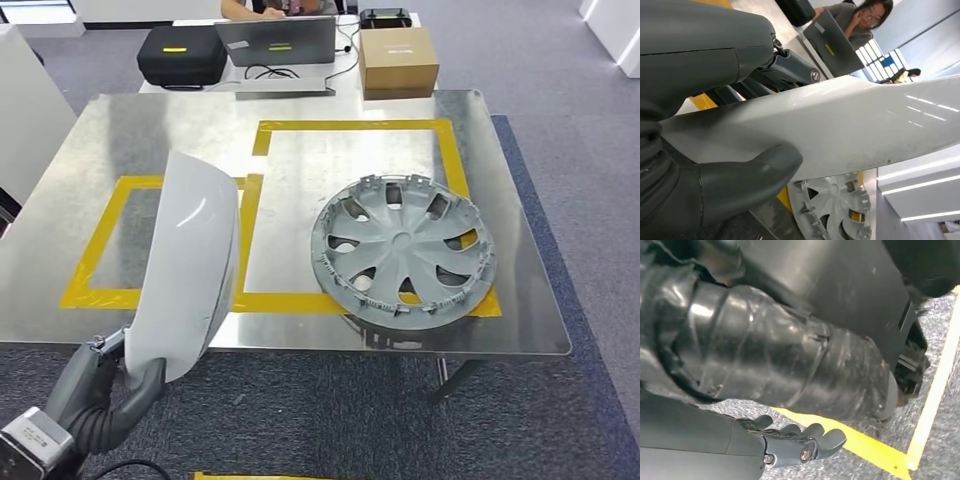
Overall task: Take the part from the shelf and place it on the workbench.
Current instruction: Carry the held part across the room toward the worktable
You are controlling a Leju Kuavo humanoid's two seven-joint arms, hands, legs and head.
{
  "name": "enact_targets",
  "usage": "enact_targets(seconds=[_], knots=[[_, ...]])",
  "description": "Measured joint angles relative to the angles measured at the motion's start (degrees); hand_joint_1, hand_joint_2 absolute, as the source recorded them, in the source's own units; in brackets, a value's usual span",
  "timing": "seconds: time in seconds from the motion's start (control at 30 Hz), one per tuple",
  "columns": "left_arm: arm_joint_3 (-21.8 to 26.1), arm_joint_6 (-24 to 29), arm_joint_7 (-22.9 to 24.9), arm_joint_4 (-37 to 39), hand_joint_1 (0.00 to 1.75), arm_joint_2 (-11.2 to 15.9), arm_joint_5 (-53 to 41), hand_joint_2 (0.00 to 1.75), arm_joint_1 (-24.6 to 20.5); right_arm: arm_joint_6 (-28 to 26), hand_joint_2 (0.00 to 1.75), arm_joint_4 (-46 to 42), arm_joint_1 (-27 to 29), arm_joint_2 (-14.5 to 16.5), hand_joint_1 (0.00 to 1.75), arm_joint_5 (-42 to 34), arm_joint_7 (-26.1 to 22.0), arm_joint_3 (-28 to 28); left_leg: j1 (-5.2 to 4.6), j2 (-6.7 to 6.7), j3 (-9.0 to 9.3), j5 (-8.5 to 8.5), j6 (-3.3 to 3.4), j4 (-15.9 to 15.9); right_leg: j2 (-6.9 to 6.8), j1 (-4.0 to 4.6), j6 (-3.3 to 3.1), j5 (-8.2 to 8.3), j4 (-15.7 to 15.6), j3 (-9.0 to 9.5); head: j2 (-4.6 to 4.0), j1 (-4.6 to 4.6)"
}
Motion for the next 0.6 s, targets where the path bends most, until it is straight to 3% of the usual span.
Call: enact_targets(seconds=[0.03, 0.07, 0.13, 0.17, 0.2, 0.33, 0.47, 0.6], knots=[[0.10, -0.18, 0.02, 0.14, 1.75, -0.01, 0.22, 1.75, -0.01, 0.07, 0.00, -0.01, 0.00, 0.00, 0.00, 0.00, 0.01, 0.03, -0.01, 0.02, -1.85, 0.11, 0.03, 2.16, -0.47, 0.07, -0.01, -0.47, 0.00, 0.54, 0.00, -0.04], [0.24, -0.41, 0.05, 0.31, 1.75, -0.01, 0.49, 1.75, -0.05, 0.12, 0.00, -0.02, 0.01, 0.00, 0.00, 0.00, 0.04, 0.07, -0.03, 0.08, -2.66, 1.59, 0.17, 2.14, -0.95, 0.15, 0.04, -1.00, 0.00, 1.21, 0.00, -0.06], [0.65, -0.89, 0.15, 0.67, 1.75, -0.04, 1.01, 1.75, -0.26, 0.09, 0.00, -0.07, -0.06, 0.00, 0.00, -0.10, 0.09, 0.15, -0.19, 0.30, -1.53, 7.21, 0.79, -3.64, -1.48, 0.30, 0.39, -2.25, 0.00, 2.82, 0.00, -0.07], [0.90, -1.19, 0.27, 0.89, 1.75, -0.05, 1.27, 1.75, -0.40, 0.02, 0.00, -0.10, -0.18, 0.02, 0.00, -0.19, 0.10, 0.17, -0.37, 0.50, -0.38, 9.43, 1.20, -6.81, -1.71, 0.42, 0.66, -2.90, -0.01, 3.37, -0.01, 0.00], [1.10, -1.57, 0.43, 1.12, 1.75, -0.08, 1.51, 1.75, -0.59, -0.05, 0.00, -0.14, -0.32, 0.02, 0.00, -0.26, 0.09, 0.17, -0.55, 0.67, 0.74, 10.51, 1.53, -9.52, -1.81, 0.50, 0.94, -3.40, -0.02, 3.66, -0.01, 0.01], [1.37, -4.51, 1.60, 2.98, 1.75, -0.11, 2.27, 1.75, -2.52, -0.24, 0.00, -0.32, -1.00, 0.01, 0.00, -0.06, 0.03, 0.22, -0.79, 0.76, 2.07, 9.69, 1.18, -11.98, -2.13, 0.63, 0.95, -4.02, -0.02, 3.64, 0.00, 0.20], [1.43, -8.76, 2.79, 7.41, 1.75, -0.13, 2.61, 1.75, -7.21, -0.24, 0.00, -1.02, -1.70, -0.04, 0.00, 0.64, 0.55, 0.76, -0.86, 0.81, 2.05, 9.37, 1.56, -11.98, -1.97, 0.58, 1.20, -3.86, -0.74, 4.59, 0.00, 0.19], [1.35, -11.38, 3.09, 11.57, 1.75, -0.20, 2.56, 1.75, -11.36, -0.25, 0.00, -1.85, -2.66, -0.10, 0.00, 1.06, 1.14, 1.32, -0.85, 0.88, 2.16, 9.17, 1.87, -11.99, -1.93, 0.57, 1.49, -3.90, -1.20, 4.24, 0.00, 0.20]])
